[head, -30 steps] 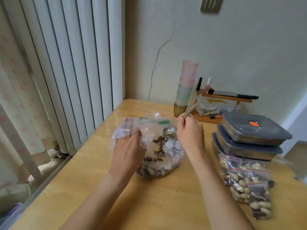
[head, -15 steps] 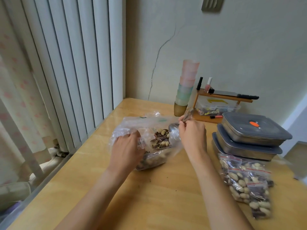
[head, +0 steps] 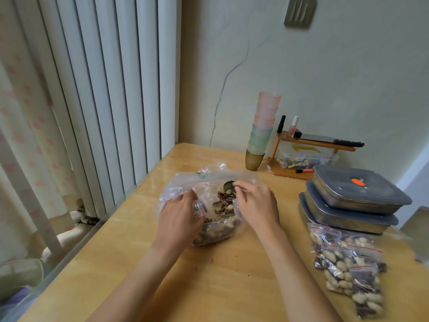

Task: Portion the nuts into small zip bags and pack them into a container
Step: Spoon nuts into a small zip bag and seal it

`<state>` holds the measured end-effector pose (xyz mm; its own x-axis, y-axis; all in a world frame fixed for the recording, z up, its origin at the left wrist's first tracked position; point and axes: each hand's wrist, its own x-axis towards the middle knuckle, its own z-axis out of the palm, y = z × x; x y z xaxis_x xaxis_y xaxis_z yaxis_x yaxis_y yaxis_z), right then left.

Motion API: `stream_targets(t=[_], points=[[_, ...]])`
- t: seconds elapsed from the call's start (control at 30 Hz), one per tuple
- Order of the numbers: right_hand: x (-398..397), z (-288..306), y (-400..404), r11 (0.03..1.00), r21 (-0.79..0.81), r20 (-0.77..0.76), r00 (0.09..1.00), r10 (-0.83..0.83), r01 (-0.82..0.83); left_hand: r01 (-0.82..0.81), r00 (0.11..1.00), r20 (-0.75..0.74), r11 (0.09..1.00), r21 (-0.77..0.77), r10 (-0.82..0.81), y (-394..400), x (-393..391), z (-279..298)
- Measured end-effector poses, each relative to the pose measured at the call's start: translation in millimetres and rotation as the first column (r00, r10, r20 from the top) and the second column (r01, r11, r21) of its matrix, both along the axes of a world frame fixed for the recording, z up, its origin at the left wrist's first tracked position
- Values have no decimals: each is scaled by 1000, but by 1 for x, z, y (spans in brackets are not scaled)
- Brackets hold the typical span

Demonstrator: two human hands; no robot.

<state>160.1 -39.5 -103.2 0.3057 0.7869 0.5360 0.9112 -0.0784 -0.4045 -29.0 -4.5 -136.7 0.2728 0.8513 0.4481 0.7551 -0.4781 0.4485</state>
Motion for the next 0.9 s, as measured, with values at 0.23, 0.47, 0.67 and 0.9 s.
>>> stream_targets(t=[0.23, 0.47, 0.67, 0.9], points=[[2, 23, -4, 993, -119, 33, 999, 21, -17, 1, 1000, 30, 999, -39, 0, -2, -1, -2], [-12, 35, -11, 976, -171, -35, 991, 128, -132, -70, 998, -7, 987, -142, 70, -1, -4, -4], [-16, 33, -8, 964, -178, -114, 977, 178, -197, -91, 983, 140, 982, -167, 115, 1, -7, -4], [-21, 35, -10, 950, -184, -142, 964, 227, -251, -68, 952, 273, 966, -248, 137, 5, -7, -4]])
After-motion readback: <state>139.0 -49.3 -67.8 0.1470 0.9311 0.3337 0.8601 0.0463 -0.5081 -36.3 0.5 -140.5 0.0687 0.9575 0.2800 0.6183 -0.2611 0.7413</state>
